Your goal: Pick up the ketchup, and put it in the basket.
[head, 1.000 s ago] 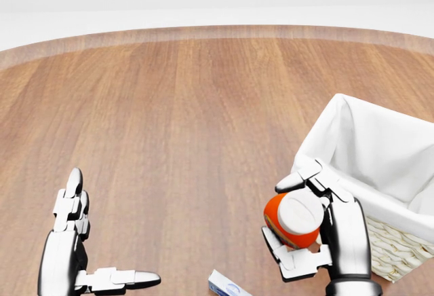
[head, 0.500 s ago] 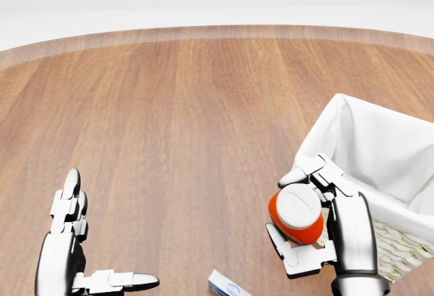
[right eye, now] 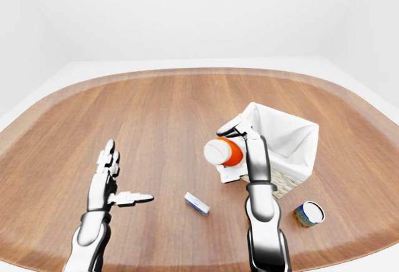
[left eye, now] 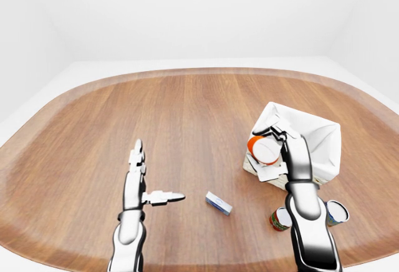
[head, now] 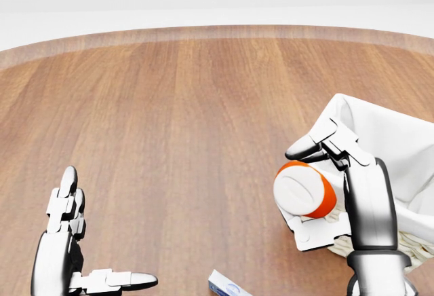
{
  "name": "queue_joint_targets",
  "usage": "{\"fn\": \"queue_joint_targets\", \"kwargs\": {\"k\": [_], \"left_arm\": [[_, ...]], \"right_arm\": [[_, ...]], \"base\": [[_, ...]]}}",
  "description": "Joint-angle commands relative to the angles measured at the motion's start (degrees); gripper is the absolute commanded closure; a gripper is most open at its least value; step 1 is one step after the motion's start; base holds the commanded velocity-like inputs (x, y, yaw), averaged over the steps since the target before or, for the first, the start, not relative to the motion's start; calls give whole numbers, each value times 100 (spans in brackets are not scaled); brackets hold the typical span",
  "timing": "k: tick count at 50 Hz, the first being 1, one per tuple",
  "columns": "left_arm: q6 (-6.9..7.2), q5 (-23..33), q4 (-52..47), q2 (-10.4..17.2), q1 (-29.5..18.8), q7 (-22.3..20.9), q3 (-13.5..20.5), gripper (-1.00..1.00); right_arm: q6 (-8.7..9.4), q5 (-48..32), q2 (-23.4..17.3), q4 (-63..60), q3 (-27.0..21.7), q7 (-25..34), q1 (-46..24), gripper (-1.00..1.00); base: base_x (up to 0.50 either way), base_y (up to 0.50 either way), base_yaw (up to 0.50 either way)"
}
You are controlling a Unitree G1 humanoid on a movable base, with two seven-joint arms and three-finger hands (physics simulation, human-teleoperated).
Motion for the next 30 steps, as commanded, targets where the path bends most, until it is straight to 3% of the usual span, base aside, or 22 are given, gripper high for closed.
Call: {"fn": "queue_joint_targets", "kwargs": {"k": [1,30], "left_arm": [[0,10,19,-2,-13,6,0,-100],[0,-30,402,0,-115,80,-33,-100]], "right_arm": [[0,-369,-102,-65,-175,101,-404,100],[0,-950,-761,969,-746,386,-1525,100]], "base": [[0,0,0],[0,0,0]]}}
